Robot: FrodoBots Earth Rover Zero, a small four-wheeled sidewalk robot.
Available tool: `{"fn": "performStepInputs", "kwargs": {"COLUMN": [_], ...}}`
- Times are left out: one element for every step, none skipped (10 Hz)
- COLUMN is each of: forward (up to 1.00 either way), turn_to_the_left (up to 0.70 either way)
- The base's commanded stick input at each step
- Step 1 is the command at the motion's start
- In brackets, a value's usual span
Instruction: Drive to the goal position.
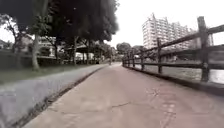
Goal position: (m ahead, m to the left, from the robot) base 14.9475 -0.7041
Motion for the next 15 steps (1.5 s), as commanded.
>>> {"fn": "performStepInputs", "kwargs": {"forward": [1.00, 1.00, 1.00, 1.00, 1.00, 1.00, 1.00, 1.00, 1.00, 1.00, 1.00, 1.00, 1.00, 1.00, 1.00], "turn_to_the_left": [0.00, 0.00, 0.00, 0.00, 0.00, -0.18, -0.40, -0.40, -0.40, -0.39, -0.37, 0.00, 0.00, 0.00, 0.00]}}
